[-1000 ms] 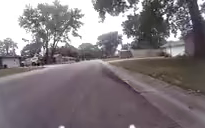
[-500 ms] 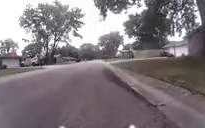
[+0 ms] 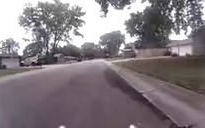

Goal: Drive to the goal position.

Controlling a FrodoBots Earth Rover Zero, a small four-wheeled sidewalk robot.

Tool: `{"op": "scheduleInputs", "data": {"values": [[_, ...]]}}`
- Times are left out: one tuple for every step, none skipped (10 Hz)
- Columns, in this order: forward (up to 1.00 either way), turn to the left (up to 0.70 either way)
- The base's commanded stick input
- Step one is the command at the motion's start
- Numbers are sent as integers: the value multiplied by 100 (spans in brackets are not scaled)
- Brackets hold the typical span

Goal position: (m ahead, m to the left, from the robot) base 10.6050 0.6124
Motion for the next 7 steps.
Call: {"op": "scheduleInputs", "data": {"values": [[100,-5],[100,-26],[100,-38],[100,-39],[100,-32],[100,0],[100,0]]}}
